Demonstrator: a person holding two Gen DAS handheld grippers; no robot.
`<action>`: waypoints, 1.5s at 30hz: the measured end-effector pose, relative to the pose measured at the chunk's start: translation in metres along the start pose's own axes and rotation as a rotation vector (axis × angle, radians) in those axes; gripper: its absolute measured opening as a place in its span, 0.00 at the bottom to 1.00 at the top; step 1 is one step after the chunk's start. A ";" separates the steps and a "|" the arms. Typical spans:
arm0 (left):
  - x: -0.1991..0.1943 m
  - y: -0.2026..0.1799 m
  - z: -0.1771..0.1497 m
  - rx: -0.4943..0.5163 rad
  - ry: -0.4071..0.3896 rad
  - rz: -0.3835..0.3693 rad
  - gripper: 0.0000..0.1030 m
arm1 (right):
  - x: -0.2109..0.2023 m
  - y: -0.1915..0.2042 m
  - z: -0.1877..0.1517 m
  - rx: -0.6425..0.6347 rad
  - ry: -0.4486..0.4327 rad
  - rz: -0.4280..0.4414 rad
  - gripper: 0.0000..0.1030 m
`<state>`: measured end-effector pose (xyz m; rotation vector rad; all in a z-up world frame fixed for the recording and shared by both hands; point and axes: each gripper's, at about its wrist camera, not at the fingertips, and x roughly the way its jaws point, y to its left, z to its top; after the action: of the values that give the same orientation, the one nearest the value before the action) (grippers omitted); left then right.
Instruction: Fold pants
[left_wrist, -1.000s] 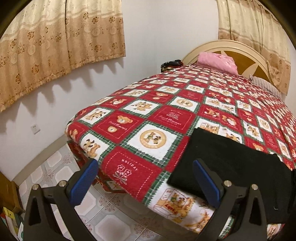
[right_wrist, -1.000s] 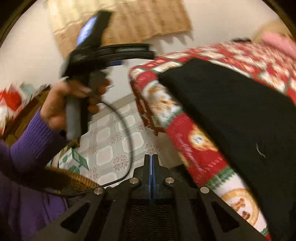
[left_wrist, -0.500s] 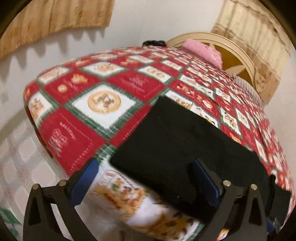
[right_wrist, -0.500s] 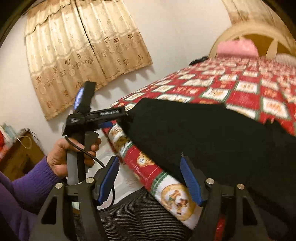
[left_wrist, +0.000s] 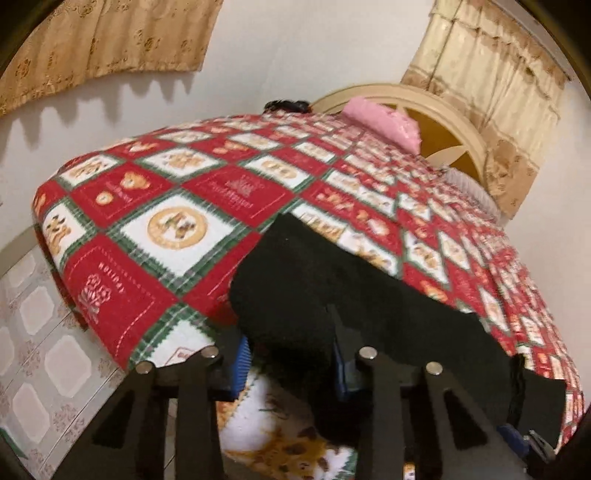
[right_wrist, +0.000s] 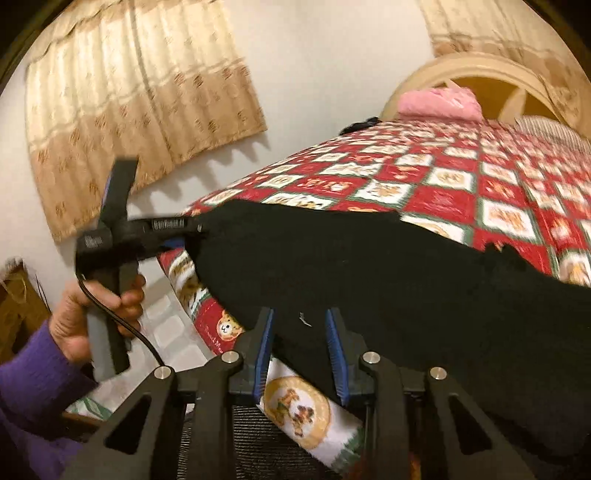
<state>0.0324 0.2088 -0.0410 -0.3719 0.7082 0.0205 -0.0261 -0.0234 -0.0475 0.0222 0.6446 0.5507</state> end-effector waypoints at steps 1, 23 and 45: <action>-0.001 0.000 0.001 -0.003 -0.003 -0.010 0.36 | 0.004 0.004 0.001 -0.022 0.006 -0.012 0.29; 0.006 0.007 -0.002 -0.031 0.017 0.020 0.33 | 0.004 0.003 -0.012 0.043 0.200 0.273 0.03; -0.081 -0.227 -0.054 0.639 -0.174 -0.519 0.23 | -0.162 -0.170 -0.027 0.573 -0.289 -0.193 0.03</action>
<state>-0.0304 -0.0129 0.0470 0.0708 0.3979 -0.6446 -0.0668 -0.2533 -0.0092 0.5628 0.4967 0.1571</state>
